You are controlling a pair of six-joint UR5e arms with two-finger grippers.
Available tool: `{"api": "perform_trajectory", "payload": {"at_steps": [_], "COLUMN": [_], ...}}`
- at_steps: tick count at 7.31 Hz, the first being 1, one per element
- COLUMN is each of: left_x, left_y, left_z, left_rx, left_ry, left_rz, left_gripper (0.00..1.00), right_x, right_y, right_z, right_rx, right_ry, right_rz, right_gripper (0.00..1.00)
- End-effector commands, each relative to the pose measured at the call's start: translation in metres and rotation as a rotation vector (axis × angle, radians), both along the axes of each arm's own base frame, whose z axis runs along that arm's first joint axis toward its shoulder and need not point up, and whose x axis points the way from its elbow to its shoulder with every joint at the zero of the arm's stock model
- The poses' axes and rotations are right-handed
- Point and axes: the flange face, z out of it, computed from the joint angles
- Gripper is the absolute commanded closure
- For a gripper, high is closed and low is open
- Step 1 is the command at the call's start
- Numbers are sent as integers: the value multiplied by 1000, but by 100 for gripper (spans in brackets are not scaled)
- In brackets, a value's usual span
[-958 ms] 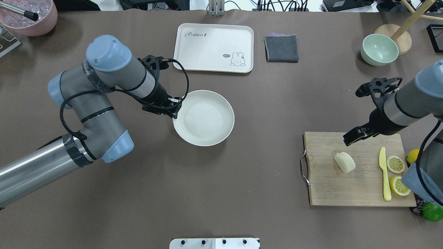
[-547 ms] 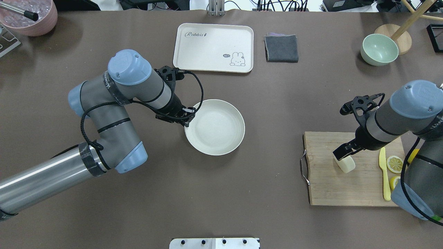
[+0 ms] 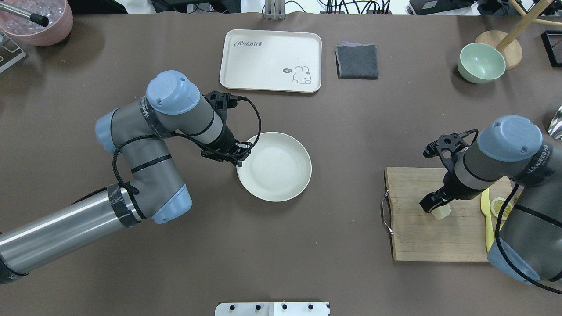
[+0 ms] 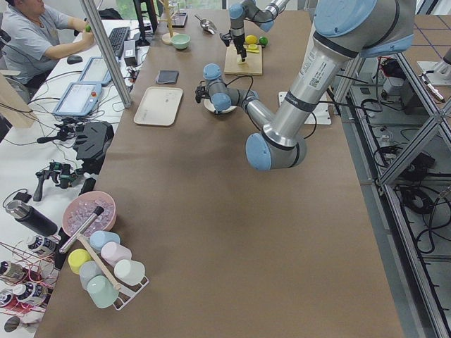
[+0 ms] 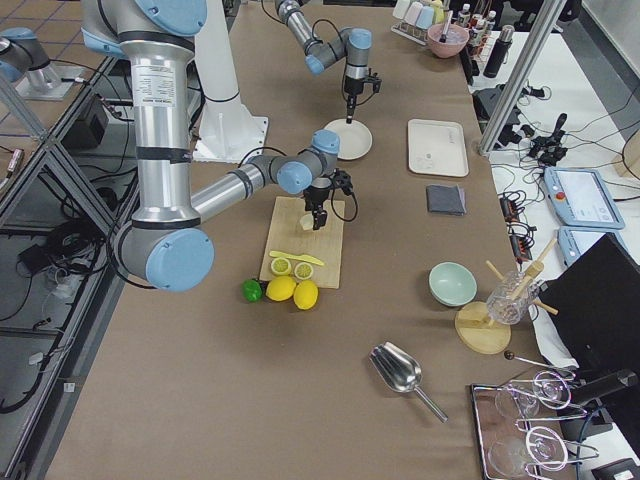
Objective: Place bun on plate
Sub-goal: 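Grip the plate rim with the left gripper while the right gripper grasps the white bun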
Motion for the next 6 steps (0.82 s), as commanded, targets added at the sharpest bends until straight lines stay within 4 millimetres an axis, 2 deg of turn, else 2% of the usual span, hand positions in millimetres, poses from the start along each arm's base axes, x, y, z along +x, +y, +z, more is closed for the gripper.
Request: {"api": "perform_trajectory", "payload": {"at_steps": [1,2,3,4,5,6], "left_x": [-1,-1,-4,-12,-34,-65], "left_y": [0,0,0,-5,-18,-25], "left_z": [-3,-3,-7,-12,-14,8], "left_rx": [3,1,6,-14,-11,-15], "left_ry": [8,10,16,21,31,23], "left_rz": [-2,-5,-8,-34,-62,-89], "left_gripper": [23,2,2,2,2,2], "right_x": [-3,-3,-3,-2,-1,-19], "right_y": [0,0,0,1,-3,-19], "right_z": [4,5,5,-6,-32,-66], "right_rx": [-7,-7,-7,-3,18,9], "right_ry": [7,8,8,-15,-47,-69], "right_rz": [-4,-5,-5,-6,7,48], "right_gripper": [46,77,94,100,100,100]}}
